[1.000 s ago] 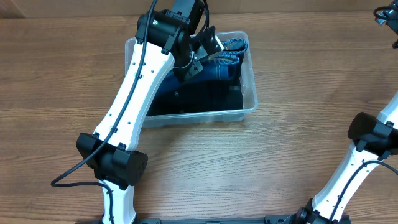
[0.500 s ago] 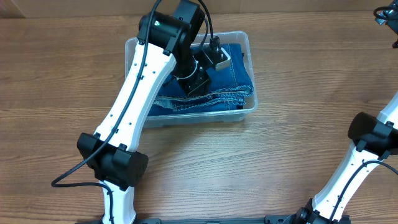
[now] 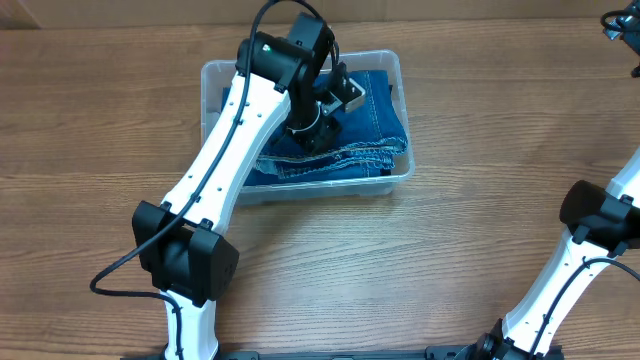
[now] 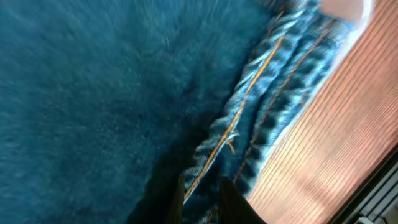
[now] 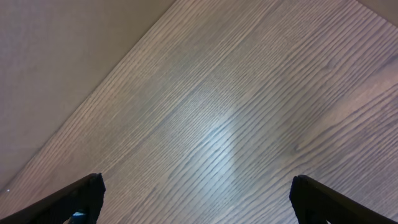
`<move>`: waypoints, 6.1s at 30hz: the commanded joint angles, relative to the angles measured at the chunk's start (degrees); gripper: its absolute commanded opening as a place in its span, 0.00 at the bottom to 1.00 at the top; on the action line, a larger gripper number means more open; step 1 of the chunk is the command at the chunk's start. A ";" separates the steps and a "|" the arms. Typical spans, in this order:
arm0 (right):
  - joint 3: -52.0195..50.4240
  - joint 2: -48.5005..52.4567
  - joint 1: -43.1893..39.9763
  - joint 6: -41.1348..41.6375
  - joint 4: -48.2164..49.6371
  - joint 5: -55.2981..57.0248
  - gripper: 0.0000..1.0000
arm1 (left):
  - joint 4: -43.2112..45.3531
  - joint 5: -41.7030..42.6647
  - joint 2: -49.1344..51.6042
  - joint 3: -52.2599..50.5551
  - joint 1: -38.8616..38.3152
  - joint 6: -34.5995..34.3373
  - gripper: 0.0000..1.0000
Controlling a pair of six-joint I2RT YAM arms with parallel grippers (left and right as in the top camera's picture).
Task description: Pack container
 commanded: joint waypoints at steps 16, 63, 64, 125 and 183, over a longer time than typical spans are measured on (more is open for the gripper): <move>0.07 -0.83 0.00 -0.37 0.11 -0.46 1.00 | 22.18 -7.08 -1.62 -23.80 -0.11 -5.35 0.19; 0.07 -0.83 0.00 -0.37 0.11 -0.46 1.00 | -14.08 -4.44 -13.22 34.18 4.15 -19.30 1.00; 0.07 -0.83 0.00 -0.37 0.11 -0.46 1.00 | -14.08 -4.57 -15.32 34.14 4.61 -17.42 1.00; 0.07 -0.83 0.00 -0.37 0.11 -0.46 1.00 | 74.86 -18.56 -117.87 -117.83 28.17 -27.54 1.00; -151.62 -127.29 26.29 -2.49 87.56 -11.28 1.00 | 74.86 -18.56 -117.87 -117.83 28.17 -27.54 1.00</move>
